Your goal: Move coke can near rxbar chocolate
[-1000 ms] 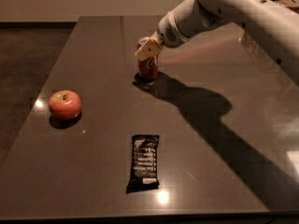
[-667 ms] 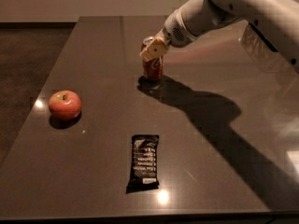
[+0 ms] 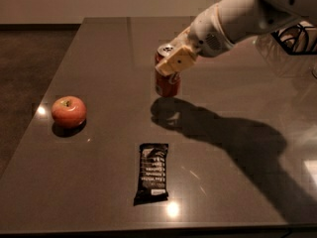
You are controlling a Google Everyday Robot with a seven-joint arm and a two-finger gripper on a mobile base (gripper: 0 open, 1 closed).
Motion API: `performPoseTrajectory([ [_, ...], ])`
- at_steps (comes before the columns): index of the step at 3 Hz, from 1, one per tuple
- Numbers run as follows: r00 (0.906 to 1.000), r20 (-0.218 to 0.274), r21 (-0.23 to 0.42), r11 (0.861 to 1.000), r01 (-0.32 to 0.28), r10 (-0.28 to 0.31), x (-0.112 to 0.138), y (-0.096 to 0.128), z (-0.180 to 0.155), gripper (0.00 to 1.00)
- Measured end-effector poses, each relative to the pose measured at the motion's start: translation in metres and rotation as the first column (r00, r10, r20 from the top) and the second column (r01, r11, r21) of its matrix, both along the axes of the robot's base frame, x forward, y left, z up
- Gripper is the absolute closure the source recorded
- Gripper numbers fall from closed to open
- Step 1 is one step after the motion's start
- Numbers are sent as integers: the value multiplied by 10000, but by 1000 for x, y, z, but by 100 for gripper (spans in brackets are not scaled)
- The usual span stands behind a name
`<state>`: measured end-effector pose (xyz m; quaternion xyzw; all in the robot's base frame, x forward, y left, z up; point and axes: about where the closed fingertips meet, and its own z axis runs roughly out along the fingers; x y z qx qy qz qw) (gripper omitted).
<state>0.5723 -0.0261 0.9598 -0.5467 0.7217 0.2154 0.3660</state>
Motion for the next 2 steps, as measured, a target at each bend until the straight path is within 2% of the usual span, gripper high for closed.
performPoseTrajectory([
  [2,9902,190,108,9903,-1386,1383,-69,-3,2,100],
])
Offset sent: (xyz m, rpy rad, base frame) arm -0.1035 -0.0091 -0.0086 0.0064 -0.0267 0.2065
